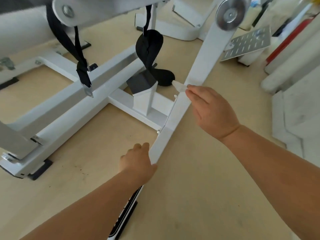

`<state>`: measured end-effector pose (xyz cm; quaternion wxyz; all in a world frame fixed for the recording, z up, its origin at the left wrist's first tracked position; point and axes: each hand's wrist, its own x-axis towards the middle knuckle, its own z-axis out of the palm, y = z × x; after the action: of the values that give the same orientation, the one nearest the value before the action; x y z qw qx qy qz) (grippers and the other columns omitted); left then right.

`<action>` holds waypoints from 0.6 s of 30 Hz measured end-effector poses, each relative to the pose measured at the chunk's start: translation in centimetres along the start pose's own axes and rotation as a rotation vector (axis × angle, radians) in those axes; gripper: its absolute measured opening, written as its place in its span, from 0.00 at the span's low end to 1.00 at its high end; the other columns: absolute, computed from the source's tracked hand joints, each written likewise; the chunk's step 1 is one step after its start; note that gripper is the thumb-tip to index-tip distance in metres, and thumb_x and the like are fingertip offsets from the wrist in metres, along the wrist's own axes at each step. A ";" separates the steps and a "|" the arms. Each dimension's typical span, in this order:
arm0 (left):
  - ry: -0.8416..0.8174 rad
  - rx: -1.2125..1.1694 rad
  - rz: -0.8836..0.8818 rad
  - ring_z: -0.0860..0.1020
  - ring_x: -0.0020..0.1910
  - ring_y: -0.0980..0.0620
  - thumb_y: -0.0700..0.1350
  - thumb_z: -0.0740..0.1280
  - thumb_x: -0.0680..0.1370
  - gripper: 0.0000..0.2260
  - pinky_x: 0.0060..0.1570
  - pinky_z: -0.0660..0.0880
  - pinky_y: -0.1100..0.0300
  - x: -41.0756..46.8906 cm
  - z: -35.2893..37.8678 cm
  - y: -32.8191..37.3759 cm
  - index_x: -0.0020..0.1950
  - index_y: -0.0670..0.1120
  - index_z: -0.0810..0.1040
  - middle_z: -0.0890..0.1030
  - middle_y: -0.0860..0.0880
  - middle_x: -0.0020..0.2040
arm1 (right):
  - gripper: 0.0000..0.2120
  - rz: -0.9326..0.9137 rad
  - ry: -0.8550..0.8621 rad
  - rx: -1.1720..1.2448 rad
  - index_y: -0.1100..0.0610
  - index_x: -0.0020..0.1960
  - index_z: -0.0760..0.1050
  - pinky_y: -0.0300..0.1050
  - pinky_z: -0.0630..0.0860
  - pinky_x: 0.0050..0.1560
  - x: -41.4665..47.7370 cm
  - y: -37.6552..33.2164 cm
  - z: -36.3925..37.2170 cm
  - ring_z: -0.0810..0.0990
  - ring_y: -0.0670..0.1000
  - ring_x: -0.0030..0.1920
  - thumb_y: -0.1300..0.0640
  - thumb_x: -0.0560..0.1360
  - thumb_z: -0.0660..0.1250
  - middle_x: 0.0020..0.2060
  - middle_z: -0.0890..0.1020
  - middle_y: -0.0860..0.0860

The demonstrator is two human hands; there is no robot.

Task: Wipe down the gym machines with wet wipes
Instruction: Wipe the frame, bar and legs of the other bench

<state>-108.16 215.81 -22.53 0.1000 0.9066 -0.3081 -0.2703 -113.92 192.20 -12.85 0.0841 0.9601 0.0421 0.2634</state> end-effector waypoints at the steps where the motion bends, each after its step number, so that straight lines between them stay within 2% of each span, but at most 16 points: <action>1: 0.040 -0.034 0.088 0.71 0.69 0.48 0.59 0.67 0.77 0.36 0.62 0.72 0.51 0.6 -1.8 1.9 0.80 0.53 0.54 0.64 0.50 0.76 | 0.18 -0.059 0.023 -0.073 0.70 0.66 0.76 0.58 0.76 0.67 0.9 1.2 -1.2 0.80 0.64 0.62 0.71 0.78 0.61 0.64 0.79 0.65; 2: 0.078 -0.060 0.174 0.67 0.74 0.47 0.59 0.68 0.77 0.41 0.67 0.70 0.50 1.2 -3.7 3.9 0.82 0.53 0.48 0.56 0.50 0.81 | 0.19 -0.105 0.031 -0.150 0.70 0.68 0.75 0.59 0.73 0.70 1.6 2.5 -2.4 0.79 0.65 0.65 0.71 0.78 0.61 0.66 0.78 0.65; 4: 0.166 -0.093 0.314 0.64 0.77 0.46 0.59 0.70 0.76 0.48 0.71 0.68 0.47 2.4 -7.3 7.8 0.83 0.52 0.40 0.41 0.53 0.83 | 0.21 -0.154 -0.001 -0.297 0.70 0.72 0.70 0.60 0.67 0.75 3.0 4.9 -4.6 0.75 0.65 0.70 0.70 0.80 0.57 0.70 0.75 0.66; 7: 0.239 -0.075 0.390 0.67 0.74 0.44 0.59 0.73 0.75 0.53 0.72 0.68 0.44 4.1 -11.6 11.9 0.82 0.50 0.35 0.31 0.54 0.81 | 0.24 -0.210 -0.096 -0.521 0.68 0.78 0.61 0.59 0.56 0.80 4.5 7.6 -7.0 0.65 0.63 0.77 0.65 0.84 0.47 0.77 0.66 0.64; 9: 0.215 -0.054 0.374 0.67 0.74 0.43 0.58 0.74 0.74 0.55 0.72 0.67 0.44 4.7 -12.9 13.4 0.81 0.48 0.33 0.28 0.52 0.80 | 0.27 -0.239 -0.167 -0.731 0.67 0.81 0.51 0.60 0.48 0.81 4.8 8.3 -7.7 0.54 0.61 0.82 0.62 0.84 0.42 0.82 0.54 0.62; 11: 0.184 -0.014 0.356 0.68 0.73 0.43 0.57 0.75 0.73 0.57 0.73 0.66 0.44 4.9 -13.1 14.0 0.81 0.48 0.31 0.26 0.51 0.79 | 0.29 -0.207 -0.212 -0.843 0.66 0.82 0.42 0.61 0.42 0.81 4.3 8.3 -7.5 0.44 0.60 0.83 0.59 0.83 0.42 0.83 0.44 0.61; 12: 0.176 0.002 0.349 0.69 0.72 0.44 0.55 0.75 0.74 0.57 0.74 0.65 0.44 5.0 -12.9 14.0 0.81 0.48 0.31 0.26 0.51 0.78 | 0.30 -0.180 -0.211 -0.854 0.66 0.82 0.40 0.61 0.41 0.81 3.9 7.9 -7.1 0.42 0.60 0.82 0.59 0.82 0.43 0.82 0.42 0.61; 14: 0.178 0.008 0.342 0.70 0.72 0.46 0.52 0.74 0.75 0.55 0.75 0.62 0.43 5.3 -12.5 13.8 0.81 0.49 0.31 0.28 0.52 0.79 | 0.32 -0.189 -0.232 -0.889 0.67 0.82 0.39 0.61 0.43 0.81 2.6 7.0 -5.3 0.43 0.61 0.82 0.58 0.82 0.46 0.82 0.42 0.62; 18: 0.187 0.087 0.339 0.60 0.78 0.46 0.47 0.72 0.74 0.52 0.75 0.62 0.40 6.1 -11.9 13.3 0.81 0.48 0.33 0.42 0.52 0.82 | 0.31 -0.318 -0.353 -0.927 0.67 0.82 0.40 0.62 0.42 0.80 0.6 6.3 -2.8 0.45 0.61 0.82 0.57 0.83 0.45 0.82 0.42 0.62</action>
<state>-104.24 201.75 -10.56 0.1329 0.8664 -0.4572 -0.1508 -114.66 186.51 -9.04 0.5453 0.8335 0.0516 0.0726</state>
